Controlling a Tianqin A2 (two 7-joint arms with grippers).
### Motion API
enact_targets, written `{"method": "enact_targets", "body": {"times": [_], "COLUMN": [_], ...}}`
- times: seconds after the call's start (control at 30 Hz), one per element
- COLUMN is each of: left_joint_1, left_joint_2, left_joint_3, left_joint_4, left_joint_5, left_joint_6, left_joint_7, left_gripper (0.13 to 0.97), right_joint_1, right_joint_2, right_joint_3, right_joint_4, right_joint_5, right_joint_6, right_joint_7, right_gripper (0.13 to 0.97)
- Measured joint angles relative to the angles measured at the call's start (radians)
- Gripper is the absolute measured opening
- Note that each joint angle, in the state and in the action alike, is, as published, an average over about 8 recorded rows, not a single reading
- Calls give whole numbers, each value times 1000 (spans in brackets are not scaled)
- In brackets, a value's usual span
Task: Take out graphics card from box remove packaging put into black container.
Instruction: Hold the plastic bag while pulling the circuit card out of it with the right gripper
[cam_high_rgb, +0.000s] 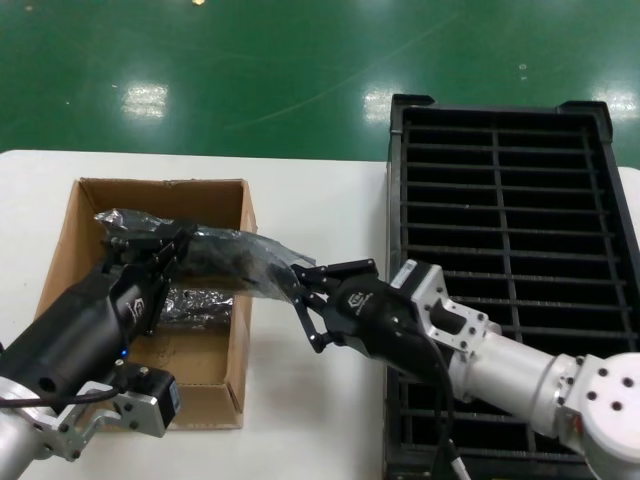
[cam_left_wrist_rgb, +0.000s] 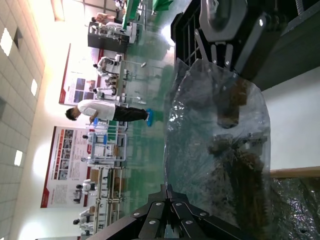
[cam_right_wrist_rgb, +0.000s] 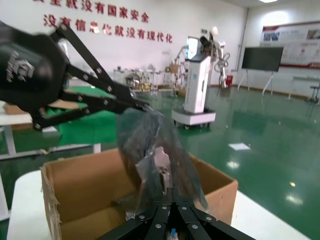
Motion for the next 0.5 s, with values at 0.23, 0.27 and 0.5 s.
{"method": "enact_targets", "body": {"times": [0.23, 0.27, 0.5], "left_joint_1": [0, 0, 0], "left_joint_2": [0, 0, 0], "left_joint_3": [0, 0, 0], "left_joint_4": [0, 0, 0], "left_joint_5": [0, 0, 0], "left_joint_6": [0, 0, 0], "left_joint_7": [0, 0, 0], "left_gripper": [140, 140, 140], "right_joint_1": [20, 21, 27], "right_joint_2": [-7, -7, -11], "right_joint_3": [-28, -30, -35], "right_joint_4": [-8, -8, -7], "right_joint_5": [-64, -68, -76], "right_joint_6": [9, 8, -11], "right_joint_7": [83, 91, 124], "right_gripper": [134, 134, 134]}}
